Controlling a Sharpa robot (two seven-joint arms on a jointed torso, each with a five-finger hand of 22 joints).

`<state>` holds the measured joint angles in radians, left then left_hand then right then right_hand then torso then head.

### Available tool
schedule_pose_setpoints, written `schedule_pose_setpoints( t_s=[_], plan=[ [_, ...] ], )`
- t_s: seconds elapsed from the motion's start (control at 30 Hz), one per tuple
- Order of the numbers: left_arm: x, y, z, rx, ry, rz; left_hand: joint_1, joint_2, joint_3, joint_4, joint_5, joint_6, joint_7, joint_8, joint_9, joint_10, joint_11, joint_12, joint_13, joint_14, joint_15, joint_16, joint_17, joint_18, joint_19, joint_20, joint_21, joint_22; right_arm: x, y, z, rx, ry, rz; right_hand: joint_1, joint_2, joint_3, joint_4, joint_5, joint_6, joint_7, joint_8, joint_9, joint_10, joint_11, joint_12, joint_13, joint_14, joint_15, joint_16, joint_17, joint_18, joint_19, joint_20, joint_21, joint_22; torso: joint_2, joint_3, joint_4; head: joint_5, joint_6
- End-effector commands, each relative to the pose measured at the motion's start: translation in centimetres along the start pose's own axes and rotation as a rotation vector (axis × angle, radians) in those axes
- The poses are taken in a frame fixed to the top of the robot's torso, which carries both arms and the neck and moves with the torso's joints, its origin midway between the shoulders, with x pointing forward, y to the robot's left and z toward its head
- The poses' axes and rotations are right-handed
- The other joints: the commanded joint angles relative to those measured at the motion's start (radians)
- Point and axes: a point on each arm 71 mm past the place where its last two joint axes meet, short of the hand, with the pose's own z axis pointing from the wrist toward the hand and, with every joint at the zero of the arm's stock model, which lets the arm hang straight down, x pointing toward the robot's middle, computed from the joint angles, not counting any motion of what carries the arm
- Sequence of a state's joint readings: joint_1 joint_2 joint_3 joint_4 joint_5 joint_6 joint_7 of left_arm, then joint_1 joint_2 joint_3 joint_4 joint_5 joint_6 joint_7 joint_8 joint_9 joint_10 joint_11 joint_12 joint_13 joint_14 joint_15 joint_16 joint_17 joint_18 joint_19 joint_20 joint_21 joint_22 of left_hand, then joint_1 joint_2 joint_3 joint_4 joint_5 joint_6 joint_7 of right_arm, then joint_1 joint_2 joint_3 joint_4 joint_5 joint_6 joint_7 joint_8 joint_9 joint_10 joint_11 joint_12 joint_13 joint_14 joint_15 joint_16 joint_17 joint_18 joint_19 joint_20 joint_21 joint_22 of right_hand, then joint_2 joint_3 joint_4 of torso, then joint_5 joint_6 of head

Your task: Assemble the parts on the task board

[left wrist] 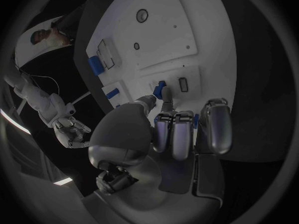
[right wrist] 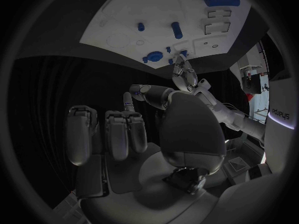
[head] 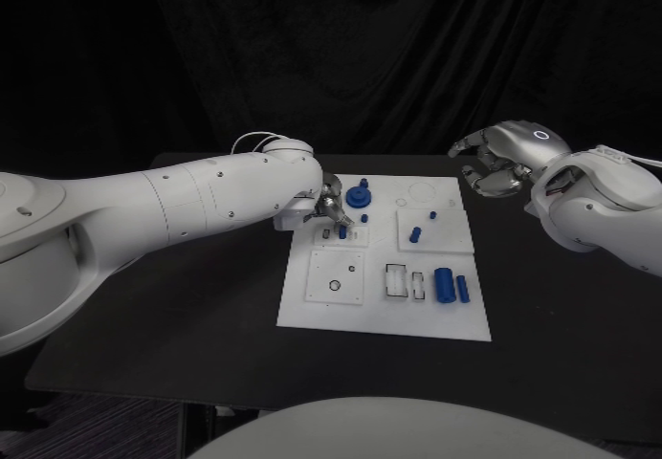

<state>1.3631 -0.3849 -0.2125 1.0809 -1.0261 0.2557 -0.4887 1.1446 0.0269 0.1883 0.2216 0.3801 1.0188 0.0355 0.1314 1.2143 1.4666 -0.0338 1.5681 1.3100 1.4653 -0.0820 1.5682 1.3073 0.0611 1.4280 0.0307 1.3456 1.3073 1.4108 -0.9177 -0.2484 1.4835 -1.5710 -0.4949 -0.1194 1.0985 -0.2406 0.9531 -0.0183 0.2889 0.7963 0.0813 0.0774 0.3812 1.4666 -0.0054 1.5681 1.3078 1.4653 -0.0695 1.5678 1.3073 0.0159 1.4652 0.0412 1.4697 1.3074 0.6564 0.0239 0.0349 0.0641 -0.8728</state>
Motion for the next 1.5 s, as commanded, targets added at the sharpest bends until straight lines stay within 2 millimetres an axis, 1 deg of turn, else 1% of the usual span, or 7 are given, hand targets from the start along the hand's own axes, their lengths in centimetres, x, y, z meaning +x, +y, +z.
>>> schedule_pose_setpoints(
  t_s=[0.03,0.23,0.5,0.63,0.87,1.33,1.5],
  plan=[
    [0.2,-0.1,0.1,0.003,0.022,0.005,0.013,0.0,0.007,-0.009,0.011,0.006,-0.002,0.001,0.003,0.104,-0.002,0.003,0.261,0.106,-0.002,0.003,0.263,0.005,0.004,-0.001,-0.005,0.087,0.0,-0.1,-0.1,0.01,-0.006,0.0,-0.002,0.008,0.001,-0.007,-0.006,0.01,0.0,0.005,0.001,0.104,-0.005,0.003,0.263,0.106,0.001,0.003,0.264,0.013,0.042,0.003,-0.004,0.225,0.0,0.0,0.0004,-0.001,0.0],
    [0.3,0.0,0.1,-0.003,0.025,0.006,0.021,-0.014,0.031,-0.026,0.049,0.007,-0.005,0.005,0.008,0.104,-0.005,0.003,0.261,0.106,-0.005,0.003,0.263,0.005,0.006,-0.004,-0.006,0.09,0.0,-0.1,-0.1,0.012,-0.007,0.0,-0.002,0.009,0.001,-0.008,-0.006,0.011,0.0,0.005,0.001,0.104,-0.005,0.003,0.263,0.106,0.001,0.003,0.264,0.013,0.041,0.003,-0.005,0.225,0.001,-0.0011,0.0015,0.0,0.0],
    [0.3,0.0,0.0,-0.006,0.029,0.008,0.026,-0.021,0.05,-0.038,0.064,0.01,-0.007,0.012,0.014,0.104,-0.008,0.003,0.261,0.106,-0.007,0.003,0.263,0.005,0.006,-0.006,-0.007,0.091,0.0,-0.1,0.0,0.013,-0.006,0.0,-0.002,0.009,0.001,-0.01,-0.006,0.012,0.0,0.006,0.001,0.104,-0.005,0.003,0.263,0.106,0.001,0.003,0.264,0.013,0.041,0.003,-0.005,0.225,0.0,-0.0004,-0.0004,0.001,0.0],
    [0.3,0.1,0.0,0.001,0.023,0.004,0.038,-0.04,0.114,-0.072,0.077,0.007,-0.011,0.02,0.025,0.104,-0.011,0.003,0.261,0.106,-0.01,0.003,0.263,0.005,0.008,-0.01,-0.008,0.094,0.0,-0.1,0.0,0.014,-0.005,-0.001,-0.001,0.009,0.002,-0.011,-0.006,0.013,0.0,0.006,0.002,0.104,-0.005,0.003,0.263,0.106,0.001,0.003,0.264,0.013,0.041,0.003,-0.005,0.225,-0.001,0.0,0.0018,-0.001,0.0],
    [0.1,0.0,-0.1,0.041,-0.017,-0.019,0.018,-0.072,0.206,-0.104,0.078,0.009,-0.012,0.034,0.041,0.104,-0.013,0.003,0.261,0.106,-0.012,0.003,0.263,0.005,0.009,-0.012,-0.012,0.097,0.0,-0.2,-0.1,0.019,-0.003,-0.001,0.0,0.009,0.003,-0.014,-0.006,0.014,-0.001,0.006,0.002,0.104,-0.005,0.003,0.263,0.106,0.001,0.003,0.264,0.014,0.04,0.003,-0.006,0.225,-0.001,0.0001,0.0016,0.0,0.0],
    [0.0,0.8,-1.3,0.111,-0.145,-0.091,-0.008,-0.083,0.254,-0.108,0.076,0.001,-0.009,0.036,0.047,0.104,-0.011,0.003,0.261,0.106,-0.011,0.003,0.263,0.007,0.003,-0.011,-0.025,0.092,0.0,-0.6,-0.4,0.033,-0.004,-0.002,0.002,0.013,0.005,-0.02,-0.006,0.015,-0.001,0.006,0.002,0.104,-0.006,0.003,0.263,0.106,0.0,0.003,0.264,0.014,0.04,0.002,-0.007,0.224,-0.002,-0.0005,0.0049,-0.007,0.0],
    [0.3,1.2,-1.8,0.117,-0.141,-0.103,-0.026,-0.085,0.269,-0.101,0.074,-0.004,-0.005,0.035,0.048,0.104,-0.008,0.003,0.261,0.106,-0.008,0.003,0.263,0.008,-0.001,-0.009,-0.032,0.09,0.0,-0.8,-0.5,0.038,-0.002,-0.003,0.003,0.014,0.006,-0.021,-0.006,0.016,0.0,0.007,0.002,0.104,-0.006,0.003,0.263,0.106,0.0,0.003,0.264,0.014,0.04,0.002,-0.007,0.224,-0.001,0.0007,0.0028,-0.002,0.0]
  ],
)
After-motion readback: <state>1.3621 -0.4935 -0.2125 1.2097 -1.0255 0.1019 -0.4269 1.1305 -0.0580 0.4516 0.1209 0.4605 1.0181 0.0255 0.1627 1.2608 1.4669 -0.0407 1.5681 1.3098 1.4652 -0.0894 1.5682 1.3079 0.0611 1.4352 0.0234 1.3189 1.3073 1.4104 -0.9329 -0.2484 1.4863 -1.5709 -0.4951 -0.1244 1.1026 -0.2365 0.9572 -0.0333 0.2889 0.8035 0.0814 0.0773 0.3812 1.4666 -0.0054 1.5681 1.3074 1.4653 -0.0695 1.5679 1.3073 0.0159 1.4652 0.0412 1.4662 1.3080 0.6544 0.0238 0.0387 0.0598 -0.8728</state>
